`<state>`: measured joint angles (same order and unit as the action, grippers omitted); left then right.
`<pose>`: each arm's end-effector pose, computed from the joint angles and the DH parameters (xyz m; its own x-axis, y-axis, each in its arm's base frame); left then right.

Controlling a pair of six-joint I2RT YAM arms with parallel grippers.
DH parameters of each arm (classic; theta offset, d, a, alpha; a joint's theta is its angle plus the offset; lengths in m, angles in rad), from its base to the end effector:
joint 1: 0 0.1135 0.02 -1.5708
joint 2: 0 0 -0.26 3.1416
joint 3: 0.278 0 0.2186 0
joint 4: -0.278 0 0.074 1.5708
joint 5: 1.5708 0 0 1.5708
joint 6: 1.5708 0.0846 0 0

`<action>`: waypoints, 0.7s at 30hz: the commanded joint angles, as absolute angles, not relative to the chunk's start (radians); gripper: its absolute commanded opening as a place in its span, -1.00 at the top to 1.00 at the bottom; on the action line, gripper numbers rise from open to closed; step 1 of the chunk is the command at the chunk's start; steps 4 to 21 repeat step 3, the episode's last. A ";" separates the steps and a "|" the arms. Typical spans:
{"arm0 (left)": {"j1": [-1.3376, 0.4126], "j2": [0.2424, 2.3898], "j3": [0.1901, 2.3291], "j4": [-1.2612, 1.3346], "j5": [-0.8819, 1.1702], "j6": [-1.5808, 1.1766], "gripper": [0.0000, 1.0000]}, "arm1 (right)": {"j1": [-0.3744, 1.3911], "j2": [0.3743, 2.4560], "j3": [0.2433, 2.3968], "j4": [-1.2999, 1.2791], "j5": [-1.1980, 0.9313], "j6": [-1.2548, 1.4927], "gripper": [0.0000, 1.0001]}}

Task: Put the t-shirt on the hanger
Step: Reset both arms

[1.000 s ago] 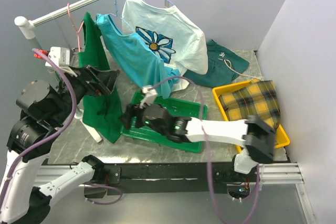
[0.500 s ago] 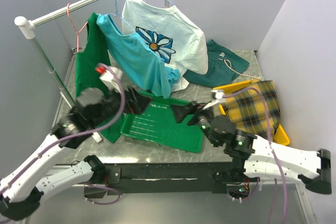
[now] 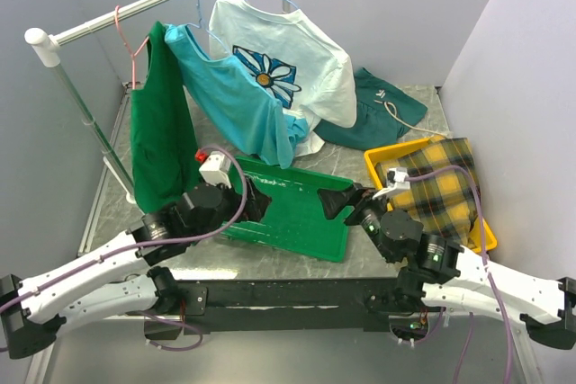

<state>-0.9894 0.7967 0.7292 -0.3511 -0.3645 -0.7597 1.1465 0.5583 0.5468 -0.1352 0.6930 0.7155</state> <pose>0.1306 -0.1438 0.2829 -0.5764 -0.2945 -0.7622 0.2827 0.8033 -0.5242 0.1102 0.1126 0.2885 -0.3347 0.4850 -0.8079 -0.2933 0.7611 0.5785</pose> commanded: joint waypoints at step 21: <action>-0.997 0.784 0.707 -0.288 -0.433 -0.790 -0.93 | 1.141 0.581 0.557 -0.147 0.712 0.739 -1.00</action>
